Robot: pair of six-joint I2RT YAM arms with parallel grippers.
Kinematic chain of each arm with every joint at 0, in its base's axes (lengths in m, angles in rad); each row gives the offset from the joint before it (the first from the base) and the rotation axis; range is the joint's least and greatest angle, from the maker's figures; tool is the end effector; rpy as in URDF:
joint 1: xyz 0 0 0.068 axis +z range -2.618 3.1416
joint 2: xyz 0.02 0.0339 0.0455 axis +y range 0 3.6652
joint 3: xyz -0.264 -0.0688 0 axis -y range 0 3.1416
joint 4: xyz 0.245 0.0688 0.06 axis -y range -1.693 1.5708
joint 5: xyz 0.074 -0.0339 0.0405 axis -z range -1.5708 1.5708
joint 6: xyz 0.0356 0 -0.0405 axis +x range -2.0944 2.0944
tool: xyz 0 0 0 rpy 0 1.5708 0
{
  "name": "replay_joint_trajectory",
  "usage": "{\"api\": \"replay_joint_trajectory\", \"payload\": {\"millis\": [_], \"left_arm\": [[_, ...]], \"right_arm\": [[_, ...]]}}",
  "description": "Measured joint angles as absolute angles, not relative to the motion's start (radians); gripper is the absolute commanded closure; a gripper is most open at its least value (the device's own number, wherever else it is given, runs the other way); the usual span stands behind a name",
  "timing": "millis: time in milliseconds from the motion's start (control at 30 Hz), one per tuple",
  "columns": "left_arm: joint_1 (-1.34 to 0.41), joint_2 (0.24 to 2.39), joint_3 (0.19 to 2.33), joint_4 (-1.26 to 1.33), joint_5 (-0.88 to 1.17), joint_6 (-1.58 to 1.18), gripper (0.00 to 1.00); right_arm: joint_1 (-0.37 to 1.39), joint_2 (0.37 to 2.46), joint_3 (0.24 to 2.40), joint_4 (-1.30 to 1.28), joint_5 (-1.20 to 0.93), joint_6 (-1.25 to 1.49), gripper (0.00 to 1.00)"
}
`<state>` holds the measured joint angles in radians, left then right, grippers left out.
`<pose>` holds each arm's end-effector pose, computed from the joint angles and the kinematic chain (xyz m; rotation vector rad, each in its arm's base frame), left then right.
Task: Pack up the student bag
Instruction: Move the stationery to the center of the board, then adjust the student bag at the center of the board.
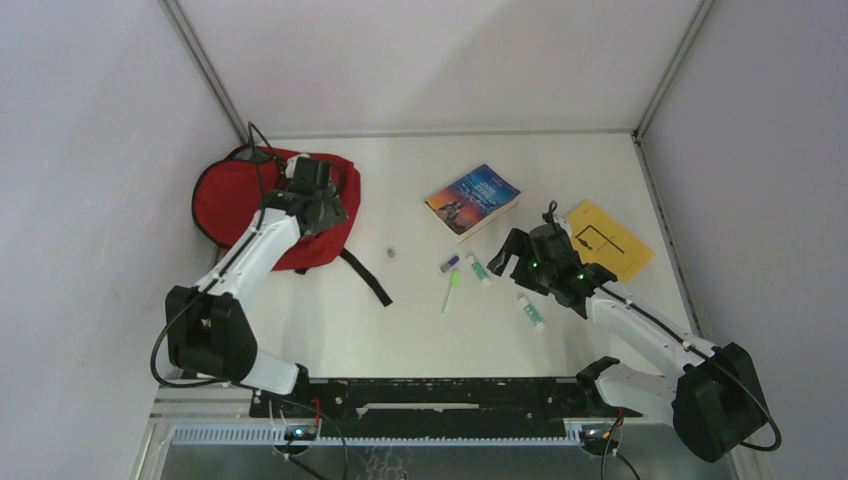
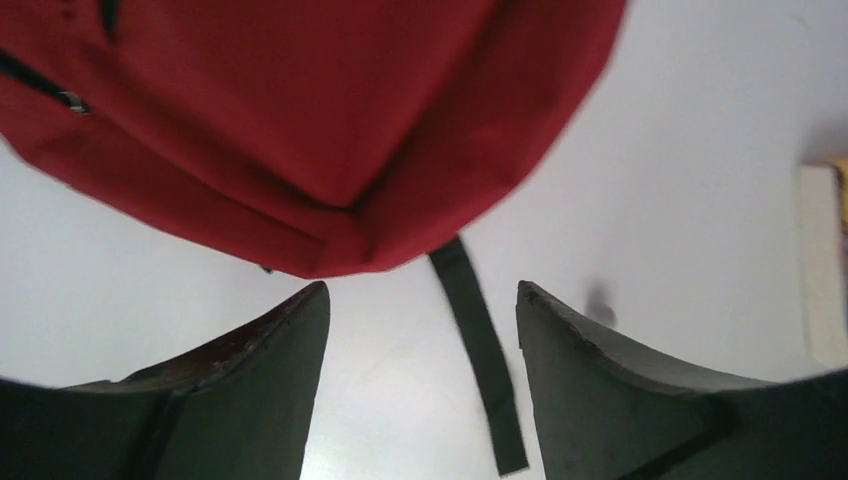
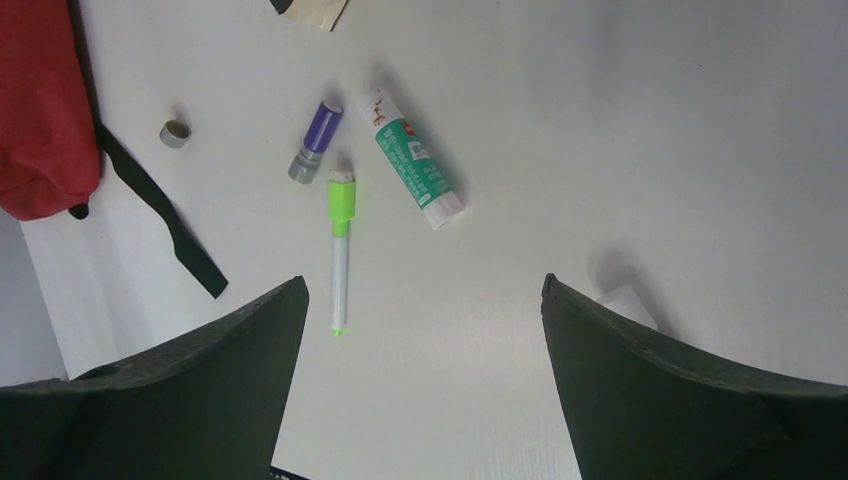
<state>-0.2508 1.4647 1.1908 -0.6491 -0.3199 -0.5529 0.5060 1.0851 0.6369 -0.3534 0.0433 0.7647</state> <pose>0.3023 -0.0659 0.2816 -0.4950 2.3789 0.0417 0.1930 0.1052 0.2162 0.3364 2.4200 0.5443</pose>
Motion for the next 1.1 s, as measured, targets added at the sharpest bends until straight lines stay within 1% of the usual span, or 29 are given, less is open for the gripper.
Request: {"api": "replay_joint_trajectory", "payload": {"millis": [67, 167, 233, 267, 467, 500, 533, 567, 600, 633, 667, 700, 733, 867, 1000, 1100], "left_arm": [[-0.236, 1.467, 1.189, -0.678, -0.375, -0.561, 0.22], [-0.221, 1.506, 1.189, -0.699, -0.414, -0.562, 0.09], [-0.214, 1.534, 1.185, -0.699, -0.425, -0.559, 0.08], [-0.211, 1.547, 1.184, -0.699, -0.427, -0.553, 0.10], [-0.207, 1.703, 1.196, -0.675, -0.419, -0.487, 0.26], [-0.207, 1.740, 1.212, -0.677, -0.413, -0.471, 0.30], [-0.207, 1.770, 1.228, -0.676, -0.409, -0.462, 0.36], [-0.207, 1.793, 1.243, -0.677, -0.406, -0.454, 0.45], [-0.206, 1.818, 1.265, -0.682, -0.403, -0.443, 0.62], [-0.206, 1.833, 1.280, -0.684, -0.400, -0.442, 0.83], [-0.206, 1.843, 1.294, -0.686, -0.399, -0.437, 0.97], [-0.206, 1.846, 1.305, -0.686, -0.400, -0.433, 1.00], [-0.206, 1.846, 1.311, -0.685, -0.402, -0.437, 1.00], [-0.205, 1.820, 1.335, -0.706, -0.411, -0.445, 1.00], [-0.204, 1.745, 1.348, -0.735, -0.452, -0.472, 1.00], [-0.203, 1.686, 1.413, -0.776, -0.497, -0.490, 1.00]], "right_arm": [[0.506, 1.085, 0.637, -0.351, 0.043, 0.765, 0.04], [0.507, 1.085, 0.637, -0.344, 0.038, 0.765, 0.04], [0.508, 1.085, 0.637, -0.340, 0.035, 0.765, 0.04], [0.509, 1.085, 0.637, -0.341, 0.034, 0.765, 0.04], [0.513, 1.085, 0.637, -0.341, 0.027, 0.765, 0.04], [0.513, 1.085, 0.637, -0.341, 0.025, 0.765, 0.04], [0.513, 1.085, 0.637, -0.341, 0.025, 0.765, 0.04], [0.513, 1.085, 0.637, -0.341, 0.025, 0.765, 0.04], [0.513, 1.085, 0.637, -0.341, 0.025, 0.765, 0.04], [0.513, 1.085, 0.637, -0.341, 0.025, 0.765, 0.04], [0.513, 1.085, 0.637, -0.341, 0.025, 0.765, 0.04], [0.513, 1.084, 0.637, -0.341, 0.025, 0.765, 0.04], [0.513, 1.084, 0.637, -0.341, 0.025, 0.765, 0.04], [0.513, 1.079, 0.637, -0.341, 0.025, 0.765, 0.04], [0.513, 1.079, 0.637, -0.341, 0.025, 0.765, 0.04], [0.513, 1.079, 0.637, -0.342, 0.025, 0.765, 0.04]]}}
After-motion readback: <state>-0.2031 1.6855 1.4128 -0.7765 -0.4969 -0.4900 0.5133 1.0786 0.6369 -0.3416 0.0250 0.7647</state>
